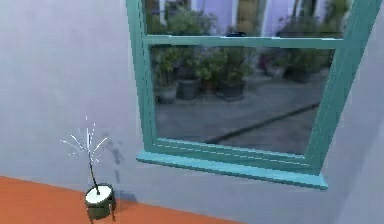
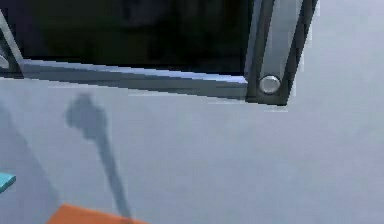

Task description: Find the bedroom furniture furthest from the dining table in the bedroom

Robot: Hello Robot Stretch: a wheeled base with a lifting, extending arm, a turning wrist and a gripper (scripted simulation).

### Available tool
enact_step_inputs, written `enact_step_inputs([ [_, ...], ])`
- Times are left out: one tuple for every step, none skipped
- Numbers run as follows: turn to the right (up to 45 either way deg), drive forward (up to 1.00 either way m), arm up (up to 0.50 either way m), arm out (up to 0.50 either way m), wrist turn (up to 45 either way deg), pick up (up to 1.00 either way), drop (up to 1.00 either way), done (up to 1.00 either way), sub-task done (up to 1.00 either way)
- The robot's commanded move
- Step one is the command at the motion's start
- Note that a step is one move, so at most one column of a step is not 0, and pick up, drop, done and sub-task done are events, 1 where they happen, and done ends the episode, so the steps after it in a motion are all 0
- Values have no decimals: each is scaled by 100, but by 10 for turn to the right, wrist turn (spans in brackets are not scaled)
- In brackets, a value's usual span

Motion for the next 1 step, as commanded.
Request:
enact_step_inputs([
  [-450,0,0,0,0,0,0,0,0],
])
